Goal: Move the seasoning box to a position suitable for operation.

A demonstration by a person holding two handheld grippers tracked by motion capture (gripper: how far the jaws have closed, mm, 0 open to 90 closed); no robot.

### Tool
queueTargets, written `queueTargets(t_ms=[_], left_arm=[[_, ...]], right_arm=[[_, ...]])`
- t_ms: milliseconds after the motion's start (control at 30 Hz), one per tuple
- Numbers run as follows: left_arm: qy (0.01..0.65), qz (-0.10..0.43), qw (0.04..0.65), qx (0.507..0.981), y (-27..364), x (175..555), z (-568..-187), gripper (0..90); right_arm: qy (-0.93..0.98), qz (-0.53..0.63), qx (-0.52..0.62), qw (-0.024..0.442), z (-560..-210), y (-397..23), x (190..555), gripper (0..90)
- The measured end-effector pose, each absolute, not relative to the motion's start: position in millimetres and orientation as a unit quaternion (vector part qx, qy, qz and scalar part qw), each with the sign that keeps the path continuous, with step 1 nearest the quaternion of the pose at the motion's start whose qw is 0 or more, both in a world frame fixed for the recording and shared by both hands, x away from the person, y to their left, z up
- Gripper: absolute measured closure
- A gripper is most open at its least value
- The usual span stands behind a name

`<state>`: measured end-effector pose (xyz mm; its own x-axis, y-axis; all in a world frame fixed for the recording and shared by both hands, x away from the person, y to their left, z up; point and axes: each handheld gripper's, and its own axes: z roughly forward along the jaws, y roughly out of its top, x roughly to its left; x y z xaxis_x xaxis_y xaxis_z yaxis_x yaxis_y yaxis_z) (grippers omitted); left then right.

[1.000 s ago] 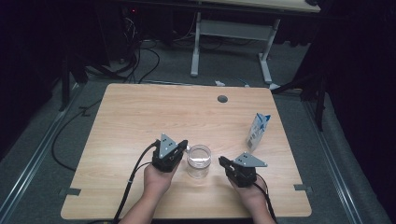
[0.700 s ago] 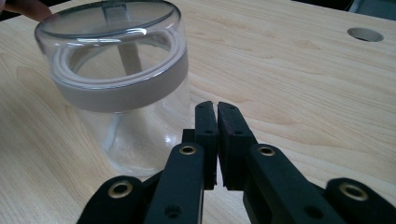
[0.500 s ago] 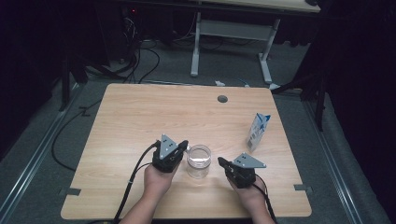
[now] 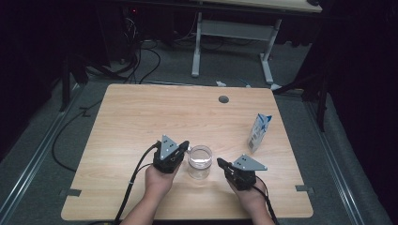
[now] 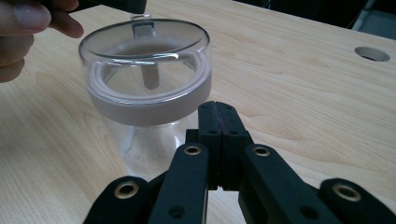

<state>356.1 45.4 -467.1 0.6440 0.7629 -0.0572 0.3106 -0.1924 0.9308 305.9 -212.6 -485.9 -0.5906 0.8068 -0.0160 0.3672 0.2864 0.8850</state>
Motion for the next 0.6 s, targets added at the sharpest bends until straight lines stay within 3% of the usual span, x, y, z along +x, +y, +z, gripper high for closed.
queueTargets(t_ms=[600], left_arm=[[0.363, 0.216, 0.524, 0.739, 45.2, 356.9, -468.0, 90.0]], right_arm=[[0.768, 0.463, 0.371, 0.24, -482.6, -207.2, 302.2, 90.0]])
